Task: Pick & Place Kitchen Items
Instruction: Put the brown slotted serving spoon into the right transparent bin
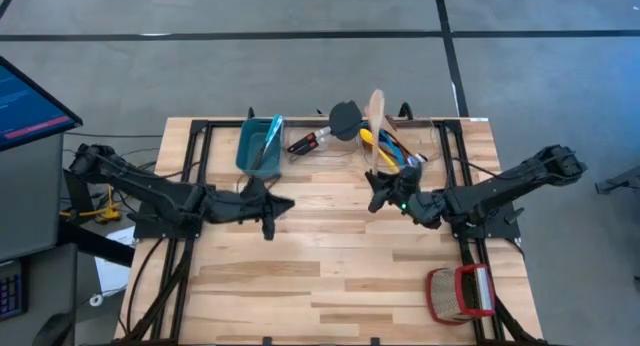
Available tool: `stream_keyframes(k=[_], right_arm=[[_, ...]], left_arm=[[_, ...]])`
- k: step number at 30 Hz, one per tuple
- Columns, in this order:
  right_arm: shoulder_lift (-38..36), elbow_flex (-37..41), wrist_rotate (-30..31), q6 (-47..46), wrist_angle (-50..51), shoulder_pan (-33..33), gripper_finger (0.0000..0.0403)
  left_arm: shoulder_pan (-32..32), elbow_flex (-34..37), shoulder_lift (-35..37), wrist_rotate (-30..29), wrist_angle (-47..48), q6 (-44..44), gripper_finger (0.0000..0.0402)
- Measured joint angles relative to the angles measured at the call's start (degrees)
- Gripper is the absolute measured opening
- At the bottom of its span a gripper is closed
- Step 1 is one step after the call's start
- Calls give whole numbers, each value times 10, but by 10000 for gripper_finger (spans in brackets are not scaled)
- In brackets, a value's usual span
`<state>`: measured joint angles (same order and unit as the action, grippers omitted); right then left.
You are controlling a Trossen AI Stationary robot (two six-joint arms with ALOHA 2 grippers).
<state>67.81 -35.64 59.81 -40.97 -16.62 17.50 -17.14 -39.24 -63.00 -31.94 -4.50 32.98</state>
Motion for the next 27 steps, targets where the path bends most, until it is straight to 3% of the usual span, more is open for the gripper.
stream_keyframes(k=[6,10,19,27], right_arm=[[0,-45,0,74,175,12,78],[0,-59,2,138,240,17,78],[0,-65,2,304,288,16,78],[0,-65,5,397,309,16,78]], left_arm=[[40,0,0,4,-166,-54,89],[59,0,0,4,-216,-54,131],[72,0,-38,25,-272,-22,203],[86,0,-72,28,-330,3,221]])
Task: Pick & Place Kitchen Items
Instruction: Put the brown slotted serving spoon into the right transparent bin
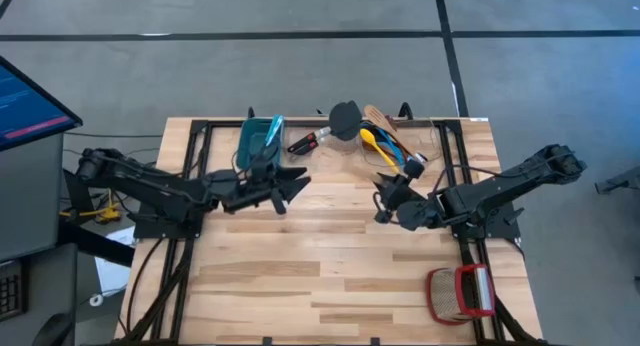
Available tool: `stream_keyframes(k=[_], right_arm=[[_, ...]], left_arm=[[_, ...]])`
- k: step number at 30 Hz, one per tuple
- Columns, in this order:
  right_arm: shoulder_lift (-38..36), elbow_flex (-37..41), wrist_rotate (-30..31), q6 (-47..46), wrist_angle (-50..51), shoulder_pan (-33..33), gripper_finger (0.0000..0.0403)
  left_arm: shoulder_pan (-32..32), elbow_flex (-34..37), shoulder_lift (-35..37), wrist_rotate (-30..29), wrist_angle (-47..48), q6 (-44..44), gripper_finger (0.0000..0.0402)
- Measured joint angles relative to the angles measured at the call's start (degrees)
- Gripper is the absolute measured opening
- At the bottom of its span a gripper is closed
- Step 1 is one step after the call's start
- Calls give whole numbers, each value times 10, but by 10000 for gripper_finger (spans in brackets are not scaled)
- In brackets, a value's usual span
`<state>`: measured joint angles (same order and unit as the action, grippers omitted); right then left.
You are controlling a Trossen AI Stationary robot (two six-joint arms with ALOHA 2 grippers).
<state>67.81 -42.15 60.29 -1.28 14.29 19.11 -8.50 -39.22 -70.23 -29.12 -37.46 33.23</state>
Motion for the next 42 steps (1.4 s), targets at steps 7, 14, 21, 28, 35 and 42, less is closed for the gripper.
stream_keyframes(k=[7,14,21,28,35,42], right_arm=[[0,0,-2,19,34,-1,78],[0,0,-7,19,51,-1,78],[0,0,-33,16,65,-7,78],[0,-11,-34,19,91,-22,78],[0,-19,-34,19,110,-24,78],[0,-19,-32,17,110,-24,78]], left_arm=[[5,0,0,-2,-4,4,214],[10,-7,-28,-3,-23,2,214],[17,-73,-102,-3,-24,-77,214],[28,-93,-141,-7,-11,-94,213],[28,-93,-146,-41,-9,-95,145],[36,-93,-146,-49,-9,-92,30]])
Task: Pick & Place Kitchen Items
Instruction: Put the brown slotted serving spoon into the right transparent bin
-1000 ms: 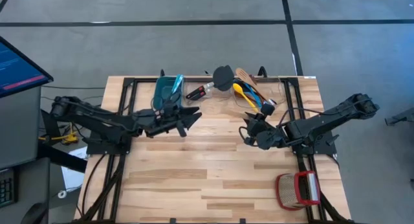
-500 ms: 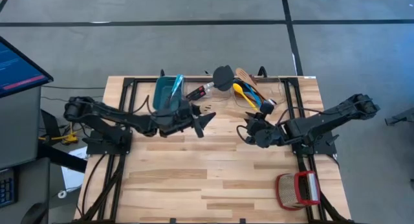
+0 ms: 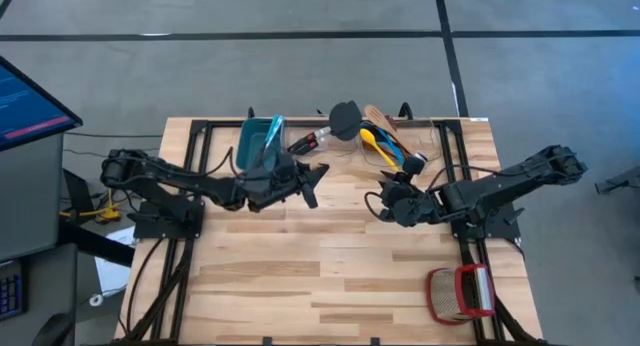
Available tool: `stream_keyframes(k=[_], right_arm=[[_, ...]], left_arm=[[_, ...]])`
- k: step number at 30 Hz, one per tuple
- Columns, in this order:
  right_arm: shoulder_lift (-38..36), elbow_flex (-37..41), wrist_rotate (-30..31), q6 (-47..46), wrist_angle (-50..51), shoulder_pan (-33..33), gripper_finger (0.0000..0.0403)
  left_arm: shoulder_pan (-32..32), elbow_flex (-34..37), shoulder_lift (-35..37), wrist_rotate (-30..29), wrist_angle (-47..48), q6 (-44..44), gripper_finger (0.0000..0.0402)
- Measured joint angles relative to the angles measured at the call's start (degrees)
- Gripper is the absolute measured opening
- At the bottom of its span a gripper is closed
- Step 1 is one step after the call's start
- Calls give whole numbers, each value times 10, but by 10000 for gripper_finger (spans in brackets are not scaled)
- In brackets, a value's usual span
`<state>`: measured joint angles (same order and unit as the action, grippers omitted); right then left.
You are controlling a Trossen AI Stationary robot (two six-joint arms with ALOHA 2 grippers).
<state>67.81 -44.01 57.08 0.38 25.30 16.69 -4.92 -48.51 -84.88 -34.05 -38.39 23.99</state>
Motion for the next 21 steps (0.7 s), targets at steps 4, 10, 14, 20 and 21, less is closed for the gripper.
stream_keyframes(k=[4,10,14,20,21], right_arm=[[0,0,4,1,0,0,78],[0,0,4,0,0,0,77],[0,0,-6,2,-3,1,122],[0,0,-5,2,-3,1,221],[0,0,-5,2,-2,2,233]], left_arm=[[6,0,0,2,-4,6,9],[8,0,1,12,-4,9,3],[8,0,1,19,2,-8,1],[8,1,1,23,-1,-3,1],[8,1,1,23,-1,-2,1]])
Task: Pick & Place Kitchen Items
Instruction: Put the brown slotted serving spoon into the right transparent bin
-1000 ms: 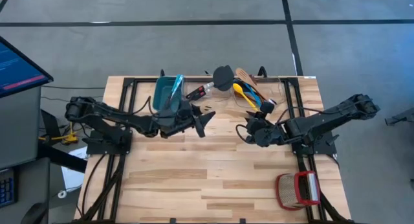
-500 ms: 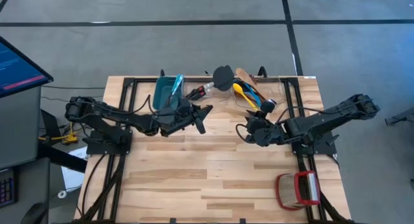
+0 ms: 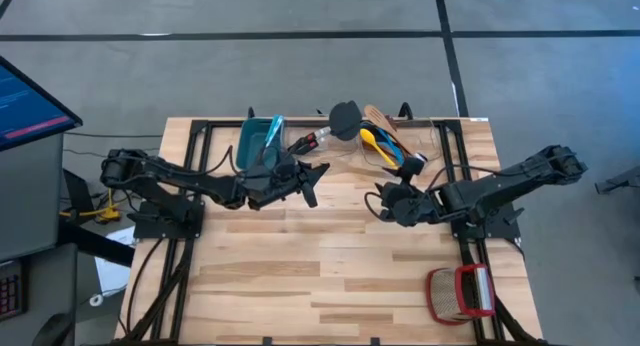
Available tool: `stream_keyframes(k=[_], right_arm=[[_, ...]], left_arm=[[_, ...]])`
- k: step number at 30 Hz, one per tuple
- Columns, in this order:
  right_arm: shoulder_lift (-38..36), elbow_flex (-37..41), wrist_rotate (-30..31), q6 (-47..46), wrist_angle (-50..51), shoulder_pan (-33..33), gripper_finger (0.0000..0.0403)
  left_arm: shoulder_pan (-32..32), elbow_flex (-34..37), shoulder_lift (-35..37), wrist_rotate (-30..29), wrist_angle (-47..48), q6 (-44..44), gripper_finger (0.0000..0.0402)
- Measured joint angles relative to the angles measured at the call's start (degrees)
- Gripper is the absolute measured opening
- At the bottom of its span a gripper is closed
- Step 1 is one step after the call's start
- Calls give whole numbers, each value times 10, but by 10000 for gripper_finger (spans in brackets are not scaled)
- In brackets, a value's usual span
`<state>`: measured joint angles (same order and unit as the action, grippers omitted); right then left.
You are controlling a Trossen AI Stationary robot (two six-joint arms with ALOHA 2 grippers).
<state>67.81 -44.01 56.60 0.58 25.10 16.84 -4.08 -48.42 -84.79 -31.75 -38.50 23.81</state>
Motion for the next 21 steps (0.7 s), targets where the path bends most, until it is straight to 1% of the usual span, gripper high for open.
stream_keyframes(k=[3,6,9,13,18,21], right_arm=[[0,-7,0,0,22,6,259],[0,-37,0,-18,76,15,268],[0,-85,0,-83,159,24,270],[0,-168,-2,-179,297,41,270],[0,-272,-49,-292,433,69,260],[0,-331,-100,-354,492,84,235]], left_arm=[[0,0,0,0,-4,-2,1],[3,0,1,-1,-14,-14,1],[12,0,9,5,-14,-15,1],[30,0,19,24,-14,-26,1],[60,0,20,69,-15,-22,0],[79,0,12,87,-14,-8,0]])
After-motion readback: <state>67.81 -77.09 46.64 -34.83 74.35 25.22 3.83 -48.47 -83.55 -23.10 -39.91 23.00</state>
